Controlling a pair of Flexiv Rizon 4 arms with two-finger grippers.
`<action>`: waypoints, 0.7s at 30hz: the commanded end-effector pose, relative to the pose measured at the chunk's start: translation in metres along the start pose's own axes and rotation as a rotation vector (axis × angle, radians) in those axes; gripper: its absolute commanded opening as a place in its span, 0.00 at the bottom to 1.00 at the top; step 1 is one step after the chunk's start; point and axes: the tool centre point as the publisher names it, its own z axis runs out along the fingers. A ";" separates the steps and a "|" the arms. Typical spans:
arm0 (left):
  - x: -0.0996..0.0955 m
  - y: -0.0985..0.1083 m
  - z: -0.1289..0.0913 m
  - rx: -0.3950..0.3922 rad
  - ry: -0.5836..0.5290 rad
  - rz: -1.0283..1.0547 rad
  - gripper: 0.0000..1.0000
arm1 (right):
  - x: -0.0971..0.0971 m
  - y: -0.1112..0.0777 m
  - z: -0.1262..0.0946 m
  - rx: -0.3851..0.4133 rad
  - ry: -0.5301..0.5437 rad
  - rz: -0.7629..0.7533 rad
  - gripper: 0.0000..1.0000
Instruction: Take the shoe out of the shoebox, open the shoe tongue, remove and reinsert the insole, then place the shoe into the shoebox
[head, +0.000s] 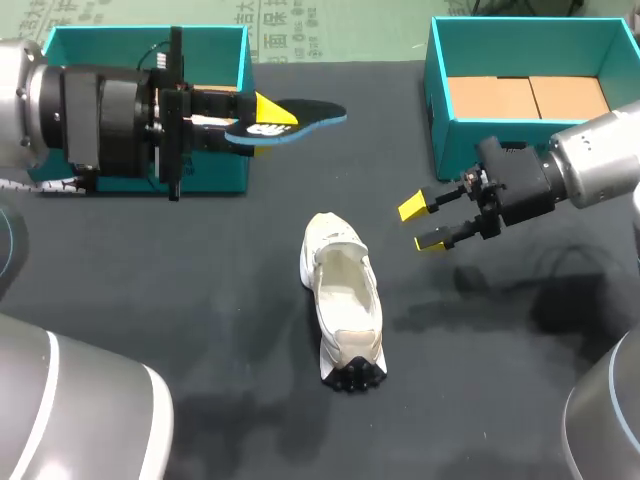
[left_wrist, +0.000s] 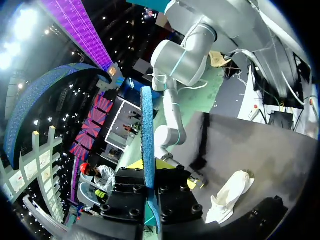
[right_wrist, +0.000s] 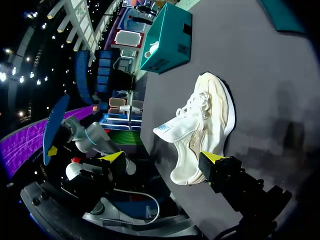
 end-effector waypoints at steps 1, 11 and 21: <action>0.022 0.002 0.004 -0.023 -0.064 0.221 0.00 | -0.005 0.009 -0.004 0.008 0.092 0.003 1.00; 0.058 0.028 0.005 -0.132 -0.218 0.331 0.00 | 0.004 0.020 -0.011 -0.029 0.188 0.018 1.00; 0.058 0.028 0.005 -0.132 -0.218 0.331 0.00 | 0.003 0.021 -0.011 -0.034 0.192 0.023 1.00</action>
